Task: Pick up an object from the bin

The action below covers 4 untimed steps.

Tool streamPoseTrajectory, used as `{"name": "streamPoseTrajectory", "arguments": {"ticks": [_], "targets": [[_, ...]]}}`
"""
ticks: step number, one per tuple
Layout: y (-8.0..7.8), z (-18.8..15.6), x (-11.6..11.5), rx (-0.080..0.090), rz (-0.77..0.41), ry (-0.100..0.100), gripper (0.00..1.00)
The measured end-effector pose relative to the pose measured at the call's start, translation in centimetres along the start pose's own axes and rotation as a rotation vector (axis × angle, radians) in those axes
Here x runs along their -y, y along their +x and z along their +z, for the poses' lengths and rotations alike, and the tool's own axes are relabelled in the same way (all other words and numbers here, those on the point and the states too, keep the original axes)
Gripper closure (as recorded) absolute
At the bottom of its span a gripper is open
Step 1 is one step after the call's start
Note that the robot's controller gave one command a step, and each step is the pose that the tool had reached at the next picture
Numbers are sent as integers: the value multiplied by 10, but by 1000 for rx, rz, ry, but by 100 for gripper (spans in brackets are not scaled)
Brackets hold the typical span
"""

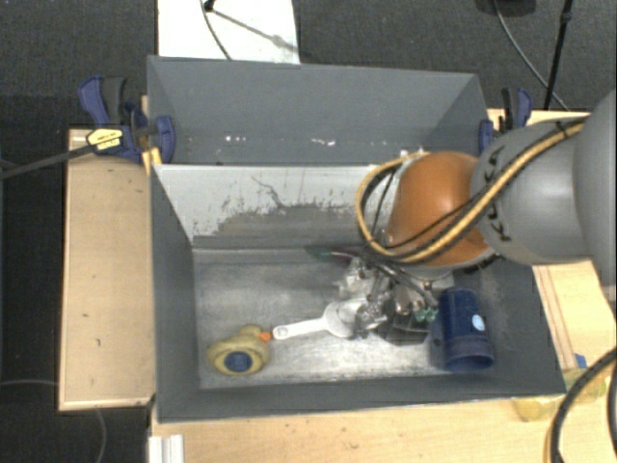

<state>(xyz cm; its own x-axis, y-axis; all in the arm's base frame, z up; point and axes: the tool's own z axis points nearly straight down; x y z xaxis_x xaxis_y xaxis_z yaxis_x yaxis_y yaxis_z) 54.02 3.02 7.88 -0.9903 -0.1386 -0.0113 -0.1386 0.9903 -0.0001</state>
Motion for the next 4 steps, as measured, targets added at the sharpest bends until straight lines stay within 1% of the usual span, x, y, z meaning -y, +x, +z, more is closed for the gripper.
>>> {"name": "streamPoseTrajectory", "arguments": {"ticks": [2,3,4], "targets": [[2,-12,0,-14,1,-1,100],[3,-35,-1,-18,3,-1,100],[2,-56,0,-12,2,-1,100]]}}
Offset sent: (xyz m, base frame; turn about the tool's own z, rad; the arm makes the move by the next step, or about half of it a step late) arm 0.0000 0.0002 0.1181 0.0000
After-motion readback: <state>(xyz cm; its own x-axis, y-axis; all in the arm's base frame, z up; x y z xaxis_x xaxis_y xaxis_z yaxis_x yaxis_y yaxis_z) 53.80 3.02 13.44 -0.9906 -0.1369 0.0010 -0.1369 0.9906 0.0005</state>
